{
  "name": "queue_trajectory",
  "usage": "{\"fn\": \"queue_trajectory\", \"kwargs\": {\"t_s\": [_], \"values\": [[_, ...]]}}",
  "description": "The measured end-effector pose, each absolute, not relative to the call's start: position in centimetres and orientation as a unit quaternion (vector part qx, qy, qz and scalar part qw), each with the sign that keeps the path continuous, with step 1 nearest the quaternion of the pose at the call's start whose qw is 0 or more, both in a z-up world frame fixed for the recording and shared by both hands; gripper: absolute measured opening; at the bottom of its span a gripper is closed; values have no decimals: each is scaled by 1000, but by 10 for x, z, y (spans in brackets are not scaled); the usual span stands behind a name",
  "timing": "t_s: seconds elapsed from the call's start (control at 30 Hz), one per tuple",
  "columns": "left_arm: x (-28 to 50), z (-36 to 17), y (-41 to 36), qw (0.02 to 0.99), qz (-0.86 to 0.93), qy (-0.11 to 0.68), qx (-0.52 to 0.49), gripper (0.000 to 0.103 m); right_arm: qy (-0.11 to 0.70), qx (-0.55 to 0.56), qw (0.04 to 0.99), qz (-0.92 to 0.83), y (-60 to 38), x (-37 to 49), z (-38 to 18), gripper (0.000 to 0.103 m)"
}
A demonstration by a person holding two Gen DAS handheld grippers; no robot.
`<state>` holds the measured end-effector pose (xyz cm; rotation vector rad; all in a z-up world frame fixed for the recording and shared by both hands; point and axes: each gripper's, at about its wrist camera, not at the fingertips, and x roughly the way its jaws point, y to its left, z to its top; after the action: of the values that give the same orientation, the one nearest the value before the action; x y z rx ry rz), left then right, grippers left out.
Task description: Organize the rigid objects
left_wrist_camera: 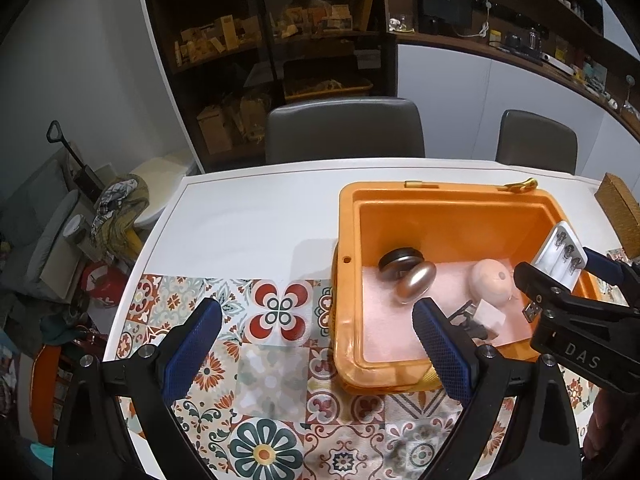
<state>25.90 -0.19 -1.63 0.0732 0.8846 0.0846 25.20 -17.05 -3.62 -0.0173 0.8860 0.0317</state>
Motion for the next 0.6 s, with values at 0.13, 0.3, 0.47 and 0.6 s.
{"fn": "queue_trajectory", "kwargs": {"t_s": [0.13, 0.3, 0.47, 0.6], "values": [[262, -20, 0, 900, 42, 432, 34, 98, 448, -2, 894, 16, -170, 261, -47, 89], [261, -22, 0, 899, 43, 434, 34, 98, 462, -2, 887, 6, -169, 264, -53, 96], [256, -20, 2, 900, 43, 432, 30, 98, 464, -2, 886, 5, -170, 259, -50, 97], [248, -13, 4, 902, 42, 428, 26, 98, 463, 4, 886, 4, -175, 249, -45, 97]]}}
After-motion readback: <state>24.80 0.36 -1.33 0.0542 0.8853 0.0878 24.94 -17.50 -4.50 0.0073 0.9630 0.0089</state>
